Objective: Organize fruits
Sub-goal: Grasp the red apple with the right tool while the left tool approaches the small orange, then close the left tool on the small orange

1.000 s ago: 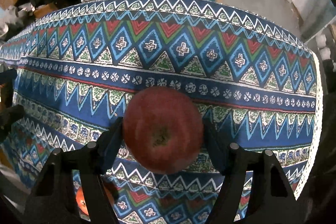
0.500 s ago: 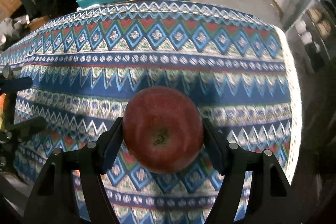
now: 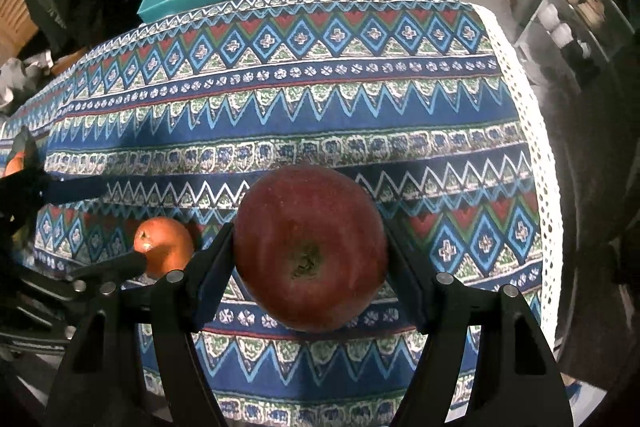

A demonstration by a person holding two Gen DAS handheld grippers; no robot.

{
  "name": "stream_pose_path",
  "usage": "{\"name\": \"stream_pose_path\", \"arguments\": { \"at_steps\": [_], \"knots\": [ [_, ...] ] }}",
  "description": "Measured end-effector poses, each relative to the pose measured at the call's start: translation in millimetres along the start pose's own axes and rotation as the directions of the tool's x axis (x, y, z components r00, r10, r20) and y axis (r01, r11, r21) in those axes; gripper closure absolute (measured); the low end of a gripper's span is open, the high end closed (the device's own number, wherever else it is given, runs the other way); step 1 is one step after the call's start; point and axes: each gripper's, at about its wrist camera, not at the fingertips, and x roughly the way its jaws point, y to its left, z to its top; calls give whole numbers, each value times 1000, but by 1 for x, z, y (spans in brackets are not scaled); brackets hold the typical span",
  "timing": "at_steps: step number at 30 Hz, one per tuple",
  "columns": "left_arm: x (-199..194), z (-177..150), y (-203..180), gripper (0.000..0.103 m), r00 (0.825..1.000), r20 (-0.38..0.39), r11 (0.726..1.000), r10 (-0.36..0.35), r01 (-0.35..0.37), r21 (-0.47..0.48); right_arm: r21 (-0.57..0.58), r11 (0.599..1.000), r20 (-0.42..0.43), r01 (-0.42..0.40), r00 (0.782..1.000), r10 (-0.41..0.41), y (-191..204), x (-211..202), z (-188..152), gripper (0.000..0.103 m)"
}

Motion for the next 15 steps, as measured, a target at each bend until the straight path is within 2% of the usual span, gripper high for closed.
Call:
{"name": "stream_pose_path", "arguments": {
  "at_steps": [4,13,15],
  "knots": [
    [13,-2,-3,22,999,-24,999,-32,31,-30,28,1000,4,-6,1000,6,-6,-2,-2,31],
    [34,-7,-4,22,998,-46,997,-53,50,-61,43,999,17,-15,1000,14,-7,-2,2,31],
    [37,-7,-4,28,997,-51,997,-57,54,-60,46,999,15,-17,1000,16,-7,-1,3,31]
  ]
}}
